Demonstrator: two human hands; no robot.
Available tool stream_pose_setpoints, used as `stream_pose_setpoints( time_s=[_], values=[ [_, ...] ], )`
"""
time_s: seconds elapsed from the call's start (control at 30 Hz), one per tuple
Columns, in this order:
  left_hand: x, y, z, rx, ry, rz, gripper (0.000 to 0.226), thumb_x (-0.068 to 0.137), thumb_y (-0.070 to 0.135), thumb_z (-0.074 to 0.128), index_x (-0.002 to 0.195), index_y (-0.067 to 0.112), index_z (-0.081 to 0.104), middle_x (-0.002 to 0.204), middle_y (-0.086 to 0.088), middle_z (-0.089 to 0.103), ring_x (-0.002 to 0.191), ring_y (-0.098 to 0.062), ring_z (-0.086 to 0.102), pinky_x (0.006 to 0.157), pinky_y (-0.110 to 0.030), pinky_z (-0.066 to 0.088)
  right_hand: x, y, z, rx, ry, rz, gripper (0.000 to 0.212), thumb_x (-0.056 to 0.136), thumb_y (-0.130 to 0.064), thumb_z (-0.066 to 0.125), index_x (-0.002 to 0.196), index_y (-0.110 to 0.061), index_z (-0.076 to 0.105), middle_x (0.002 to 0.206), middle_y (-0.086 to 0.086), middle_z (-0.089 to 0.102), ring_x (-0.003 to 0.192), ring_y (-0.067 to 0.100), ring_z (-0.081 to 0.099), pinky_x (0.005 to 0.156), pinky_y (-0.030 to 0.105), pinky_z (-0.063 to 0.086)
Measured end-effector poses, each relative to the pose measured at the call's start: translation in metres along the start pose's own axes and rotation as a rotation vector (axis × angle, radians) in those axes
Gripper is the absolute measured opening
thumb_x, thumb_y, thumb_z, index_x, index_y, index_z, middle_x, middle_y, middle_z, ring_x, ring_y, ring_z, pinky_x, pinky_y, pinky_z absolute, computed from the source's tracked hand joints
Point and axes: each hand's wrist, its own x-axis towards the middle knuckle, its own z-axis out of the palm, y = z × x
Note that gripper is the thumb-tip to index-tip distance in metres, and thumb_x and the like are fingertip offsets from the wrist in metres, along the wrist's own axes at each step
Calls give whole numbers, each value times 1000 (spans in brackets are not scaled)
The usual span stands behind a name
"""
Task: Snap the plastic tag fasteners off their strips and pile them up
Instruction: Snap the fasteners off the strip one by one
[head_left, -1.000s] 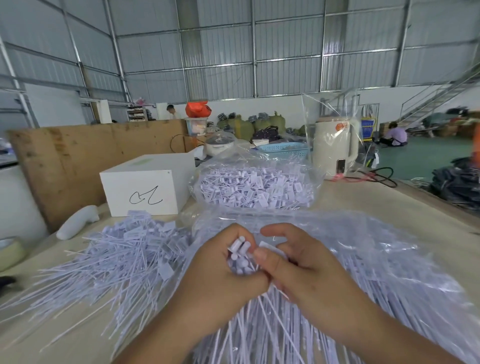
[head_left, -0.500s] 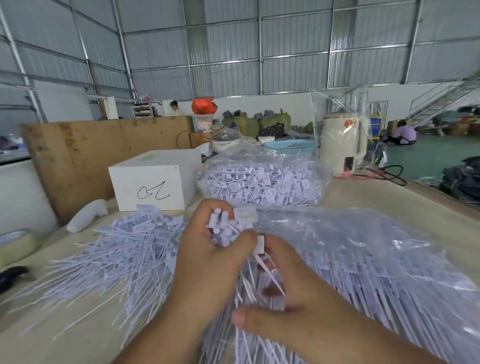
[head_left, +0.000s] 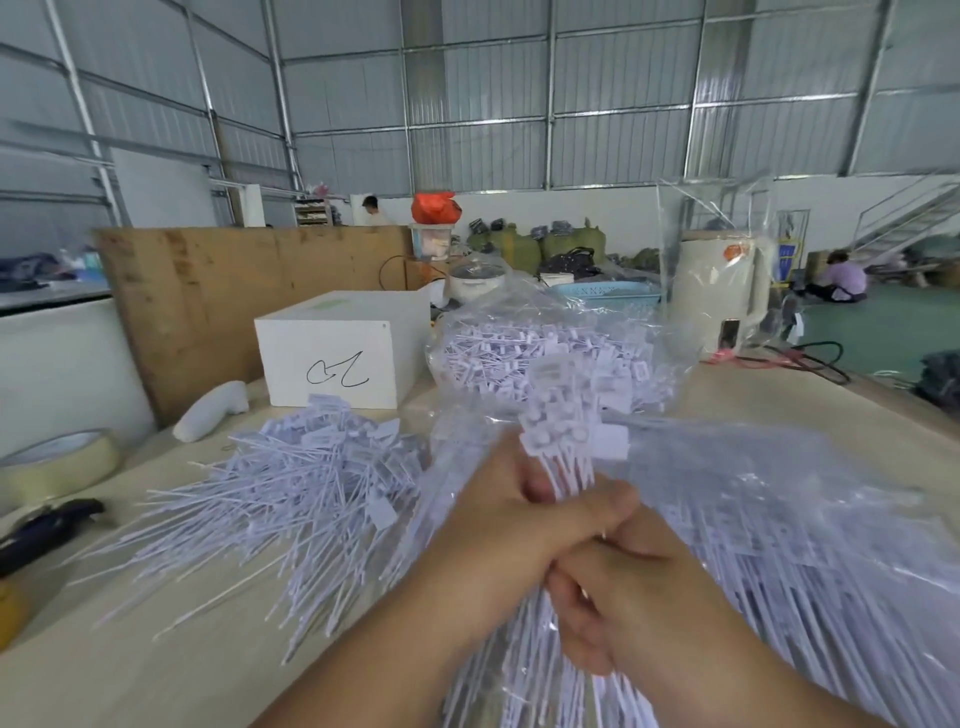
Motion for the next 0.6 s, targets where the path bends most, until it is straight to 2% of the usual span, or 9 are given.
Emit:
stream_pose_setpoints(
  time_s=[0.03,0.1,0.2,0.27,0.33,0.4,0.47,0.53,0.6],
  values=[
    [-4,2,4,-8,-103,-67,24,72,38,79,86,22,67,66,-2,67,42,-20,61,36,-20,43,0,3,-1,-80,12,8,34,97,-4,40,99,-31,62,41,0,48,30,13,42,39,19,32],
    [-5,1,1,60,-129,-150,27,90,36,64,77,12,69,48,-2,61,29,-21,51,31,-18,38,-1,3,1,-210,7,-13,31,97,-6,43,103,-34,57,53,7,64,42,20,59,44,24,46],
    [4,3,-7,94,63,-52,28,93,28,59,75,10,72,57,-6,65,37,-18,54,35,-19,39,0,-3,-2,-186,-144,-49,36,80,-11,60,111,-30,61,74,11,71,67,21,67,68,29,55],
    [12,9,-19,-18,182,14,27,93,19,58,71,8,70,59,-7,67,47,-16,60,43,-17,44,-1,-8,-7,-243,-192,-63,41,71,-23,65,108,-41,65,81,0,72,77,11,67,77,23,51],
    [25,14,-36,39,269,73,22,95,17,55,78,7,67,49,-4,62,40,-13,55,43,-15,41,-2,-10,-15,-449,-198,-118,32,78,-33,69,102,-52,62,84,-13,70,77,0,64,78,19,49],
    [39,19,-61,332,410,141,24,93,23,55,76,10,64,40,1,54,36,-11,47,46,-21,37,-3,-10,-23,-615,-156,-142,17,84,-35,70,94,-47,63,90,-21,69,79,-4,64,79,17,50],
    [52,19,-91,789,510,167,32,92,27,51,62,14,50,45,2,51,44,-10,52,48,-25,31,0,-8,-30,-732,-114,-137,7,85,-36,68,88,-42,65,89,-21,69,80,-3,65,80,19,52],
    [60,9,-114,1271,477,70,31,91,30,44,63,17,41,61,0,49,64,-20,56,55,-27,35,3,-7,-34,-860,-105,-133,4,86,-40,65,89,-38,65,88,-15,69,79,-1,64,80,23,53],
    [63,-3,-128,1506,508,-66,25,89,38,45,74,18,46,68,0,46,69,-23,50,61,-28,39,5,-6,-36,-1013,-123,-167,17,89,-46,59,95,-30,64,87,-13,65,79,-1,60,77,21,51]
  ],
)
